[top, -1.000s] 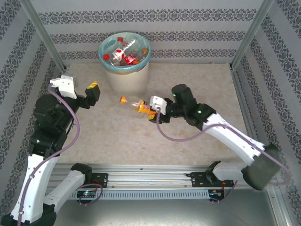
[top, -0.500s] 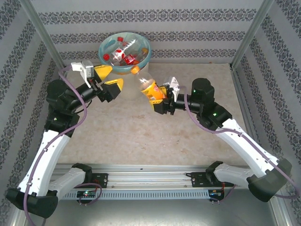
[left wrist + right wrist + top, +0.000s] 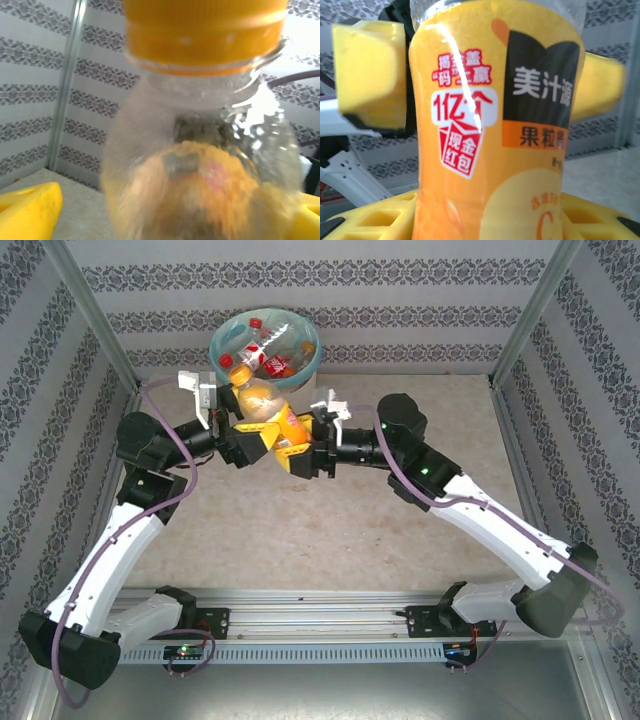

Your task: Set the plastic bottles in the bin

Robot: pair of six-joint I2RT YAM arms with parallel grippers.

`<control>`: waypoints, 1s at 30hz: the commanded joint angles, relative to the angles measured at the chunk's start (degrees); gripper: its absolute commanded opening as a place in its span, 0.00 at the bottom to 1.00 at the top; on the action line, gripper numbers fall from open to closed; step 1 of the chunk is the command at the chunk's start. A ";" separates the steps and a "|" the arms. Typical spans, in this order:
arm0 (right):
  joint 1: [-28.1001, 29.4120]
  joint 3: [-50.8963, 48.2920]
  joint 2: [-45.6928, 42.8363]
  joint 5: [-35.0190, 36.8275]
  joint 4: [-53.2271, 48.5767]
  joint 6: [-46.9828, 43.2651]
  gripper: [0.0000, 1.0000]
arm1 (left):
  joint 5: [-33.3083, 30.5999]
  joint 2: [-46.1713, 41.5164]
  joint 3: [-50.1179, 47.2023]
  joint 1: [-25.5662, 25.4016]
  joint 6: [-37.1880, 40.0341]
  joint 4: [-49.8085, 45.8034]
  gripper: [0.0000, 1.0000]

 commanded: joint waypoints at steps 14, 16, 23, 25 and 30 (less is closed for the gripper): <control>2.44 -2.50 -1.70 1.78 6.24 1.82 0.58 | -6.40 -2.12 -1.59 -1.34 -2.31 8.93 0.55; 2.53 -3.42 -2.52 2.65 6.76 1.61 0.60 | -7.31 -1.75 -1.25 -1.32 -2.72 9.09 0.49; 2.79 -5.67 -6.25 9.42 5.29 -0.43 0.79 | -13.48 -1.02 0.73 -1.27 0.46 6.27 0.47; 3.04 -6.46 -7.95 16.87 3.16 -1.74 0.81 | -17.89 -0.18 3.99 -1.30 4.08 0.16 0.47; 3.23 -9.35 -13.63 34.60 -2.31 -1.80 0.81 | -36.75 4.98 15.18 -1.30 15.54 -16.09 0.48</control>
